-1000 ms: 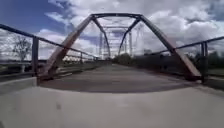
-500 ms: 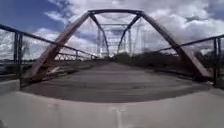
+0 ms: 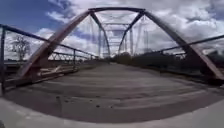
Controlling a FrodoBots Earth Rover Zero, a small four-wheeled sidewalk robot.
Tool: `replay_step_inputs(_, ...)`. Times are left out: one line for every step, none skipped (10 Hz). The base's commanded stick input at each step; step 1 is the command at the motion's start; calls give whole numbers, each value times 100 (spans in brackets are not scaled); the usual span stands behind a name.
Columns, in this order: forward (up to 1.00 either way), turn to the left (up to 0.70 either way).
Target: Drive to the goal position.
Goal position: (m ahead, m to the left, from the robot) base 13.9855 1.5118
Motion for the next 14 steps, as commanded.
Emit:
replay_step_inputs(100,0)
replay_step_inputs(100,0)
replay_step_inputs(100,0)
replay_step_inputs(100,0)
replay_step_inputs(100,0)
replay_step_inputs(100,0)
replay_step_inputs(100,-1)
replay_step_inputs(100,-15)
replay_step_inputs(100,-29)
replay_step_inputs(100,-34)
replay_step_inputs(100,-14)
replay_step_inputs(100,0)
replay_step_inputs(100,0)
replay_step_inputs(100,0)
